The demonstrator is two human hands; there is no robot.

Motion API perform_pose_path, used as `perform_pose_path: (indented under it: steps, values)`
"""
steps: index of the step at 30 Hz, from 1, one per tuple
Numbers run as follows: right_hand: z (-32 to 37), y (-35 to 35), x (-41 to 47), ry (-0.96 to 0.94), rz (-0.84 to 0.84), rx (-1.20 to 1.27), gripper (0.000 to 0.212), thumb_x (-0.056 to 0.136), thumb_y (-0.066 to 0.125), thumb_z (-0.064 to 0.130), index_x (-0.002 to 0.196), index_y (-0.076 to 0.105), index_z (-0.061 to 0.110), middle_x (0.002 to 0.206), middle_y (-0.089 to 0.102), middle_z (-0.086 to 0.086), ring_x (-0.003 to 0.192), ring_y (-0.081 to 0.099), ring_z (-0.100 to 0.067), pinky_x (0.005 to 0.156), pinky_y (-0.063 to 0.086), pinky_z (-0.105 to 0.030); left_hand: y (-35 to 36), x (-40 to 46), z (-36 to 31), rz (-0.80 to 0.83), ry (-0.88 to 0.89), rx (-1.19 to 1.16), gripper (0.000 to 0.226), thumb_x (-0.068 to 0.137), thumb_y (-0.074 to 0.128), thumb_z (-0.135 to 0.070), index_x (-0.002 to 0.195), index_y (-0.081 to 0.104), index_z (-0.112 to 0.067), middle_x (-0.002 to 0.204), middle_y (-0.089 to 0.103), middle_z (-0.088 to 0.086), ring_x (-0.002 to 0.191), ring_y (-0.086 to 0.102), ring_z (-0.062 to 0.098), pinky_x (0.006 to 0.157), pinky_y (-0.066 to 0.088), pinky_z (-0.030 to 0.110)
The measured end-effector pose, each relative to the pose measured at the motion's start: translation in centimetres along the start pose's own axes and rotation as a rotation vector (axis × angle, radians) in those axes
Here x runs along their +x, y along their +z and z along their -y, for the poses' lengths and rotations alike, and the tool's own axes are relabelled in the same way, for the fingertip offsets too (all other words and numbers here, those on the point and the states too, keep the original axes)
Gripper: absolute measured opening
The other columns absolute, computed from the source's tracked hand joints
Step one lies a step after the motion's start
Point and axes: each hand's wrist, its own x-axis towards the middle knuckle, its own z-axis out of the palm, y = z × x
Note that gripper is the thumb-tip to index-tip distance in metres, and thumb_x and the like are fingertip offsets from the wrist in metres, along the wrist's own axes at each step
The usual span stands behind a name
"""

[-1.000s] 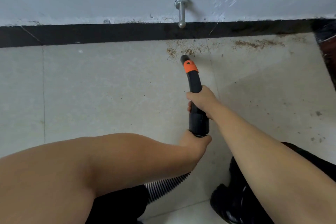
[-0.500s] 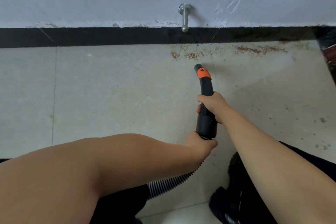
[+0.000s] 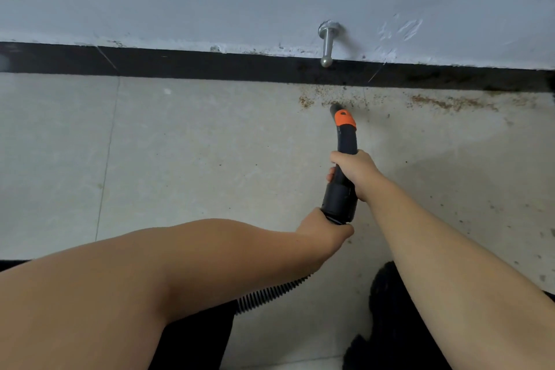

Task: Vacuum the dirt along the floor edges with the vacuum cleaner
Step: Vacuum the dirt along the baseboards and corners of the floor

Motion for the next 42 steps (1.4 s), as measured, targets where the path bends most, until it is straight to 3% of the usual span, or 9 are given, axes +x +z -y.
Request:
perform_pose_path:
  steps: [5, 8, 19, 23, 27, 30, 35, 42]
  values:
    - [1.1, -3.0, 1.7, 0.029, -0.081, 0.058, 0.013, 0.083, 0.058, 0.005, 0.091, 0.049, 0.007, 0.059, 0.057, -0.009, 0.04, 0.057, -0.018, 0.051, 0.052, -0.029, 1.6, 1.3, -2.4, 0.054, 0.024, -0.015, 0.026, 0.082, 0.065, -0.023, 0.103, 0.051, -0.023, 0.074, 0.053, -0.002, 0.057, 0.049, 0.01, 0.038, 0.035, 0.013]
    - [2.1, -3.3, 2.0, 0.031, -0.04, 0.042, 0.011, 0.083, 0.058, 0.004, 0.089, 0.05, 0.007, 0.061, 0.057, -0.009, 0.038, 0.056, -0.017, 0.049, 0.051, -0.027, 2.1, 1.4, -3.1, 0.048, 0.032, -0.084, 0.017, 0.082, 0.065, -0.019, 0.091, 0.051, -0.024, 0.071, 0.051, -0.002, 0.055, 0.046, 0.011, 0.034, 0.031, 0.009]
    - [2.1, 2.8, 0.0, -0.082, 0.165, -0.236, 0.016, 0.081, 0.055, 0.006, 0.094, 0.046, 0.01, 0.057, 0.059, -0.009, 0.044, 0.058, -0.019, 0.051, 0.052, -0.028, 0.3, 0.1, -0.4, -0.105, -0.053, -0.216, 0.018, 0.082, 0.062, -0.018, 0.095, 0.05, -0.017, 0.067, 0.048, 0.0, 0.054, 0.043, 0.014, 0.046, 0.034, 0.019]
    - [2.4, 3.2, 0.4, -0.084, 0.123, -0.178, 0.016, 0.081, 0.056, 0.006, 0.093, 0.046, 0.009, 0.059, 0.058, -0.009, 0.039, 0.057, -0.017, 0.045, 0.05, -0.025, -0.8, 0.5, -0.9, -0.105, -0.05, -0.177, 0.02, 0.08, 0.063, -0.019, 0.096, 0.05, -0.019, 0.068, 0.048, -0.001, 0.053, 0.044, 0.013, 0.045, 0.034, 0.018]
    - [2.2, 0.9, 0.8, -0.034, 0.038, -0.086, 0.016, 0.082, 0.058, 0.006, 0.094, 0.048, 0.008, 0.061, 0.059, -0.009, 0.04, 0.058, -0.018, 0.052, 0.051, -0.029, -0.5, 0.5, -1.7, -0.008, -0.015, -0.133, 0.018, 0.081, 0.064, -0.018, 0.094, 0.051, -0.02, 0.068, 0.049, 0.0, 0.053, 0.045, 0.013, 0.045, 0.036, 0.017]
    - [1.4, -0.2, -0.1, -0.013, 0.08, -0.142, 0.014, 0.081, 0.057, 0.006, 0.09, 0.047, 0.009, 0.059, 0.059, -0.009, 0.042, 0.058, -0.019, 0.051, 0.052, -0.028, 1.1, -0.4, -1.1, 0.026, -0.044, -0.17, 0.016, 0.081, 0.063, -0.017, 0.09, 0.05, -0.019, 0.068, 0.048, -0.001, 0.054, 0.043, 0.012, 0.044, 0.033, 0.017]
    - [1.2, 1.5, -1.2, -0.037, 0.2, -0.232, 0.014, 0.081, 0.054, 0.005, 0.091, 0.046, 0.011, 0.06, 0.058, -0.01, 0.042, 0.056, -0.019, 0.045, 0.05, -0.025, 1.4, -1.2, -0.1, -0.053, -0.076, -0.237, 0.015, 0.082, 0.061, -0.017, 0.089, 0.047, -0.018, 0.066, 0.044, -0.001, 0.053, 0.04, 0.012, 0.042, 0.03, 0.017]
    - [1.5, 1.9, 0.1, -0.032, 0.11, -0.138, 0.014, 0.08, 0.056, 0.006, 0.089, 0.047, 0.011, 0.057, 0.058, -0.008, 0.042, 0.058, -0.018, 0.05, 0.051, -0.027, -0.2, 0.1, -0.5, -0.04, -0.052, -0.151, 0.019, 0.081, 0.063, -0.016, 0.094, 0.05, -0.017, 0.068, 0.047, 0.0, 0.054, 0.043, 0.014, 0.046, 0.034, 0.018]
